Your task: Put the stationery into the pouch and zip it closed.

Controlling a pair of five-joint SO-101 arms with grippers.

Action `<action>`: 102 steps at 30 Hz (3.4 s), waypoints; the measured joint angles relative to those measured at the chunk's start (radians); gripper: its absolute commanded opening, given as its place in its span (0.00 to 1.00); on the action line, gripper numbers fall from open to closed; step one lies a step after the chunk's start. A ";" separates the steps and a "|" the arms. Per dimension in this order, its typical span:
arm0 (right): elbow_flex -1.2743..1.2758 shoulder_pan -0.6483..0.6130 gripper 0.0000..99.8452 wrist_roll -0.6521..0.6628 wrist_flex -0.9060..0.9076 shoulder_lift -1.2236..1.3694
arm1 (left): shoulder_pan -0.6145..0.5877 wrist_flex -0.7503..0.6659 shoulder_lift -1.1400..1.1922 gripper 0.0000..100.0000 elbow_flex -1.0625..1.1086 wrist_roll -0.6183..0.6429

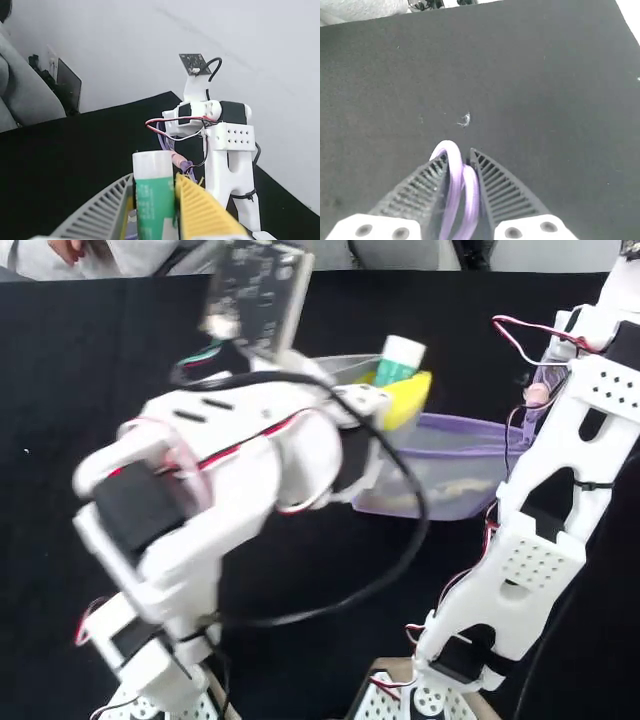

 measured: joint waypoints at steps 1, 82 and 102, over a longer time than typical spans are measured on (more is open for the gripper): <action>0.000 0.000 0.01 0.000 0.000 0.000 | -0.005 0.000 -0.034 0.03 0.025 0.002; 0.000 -0.012 0.01 0.000 0.014 0.000 | 0.129 -2.225 -0.448 0.04 2.128 -0.606; 0.000 -0.012 0.01 0.000 0.014 0.000 | 0.127 -1.412 -0.611 0.17 1.763 -0.486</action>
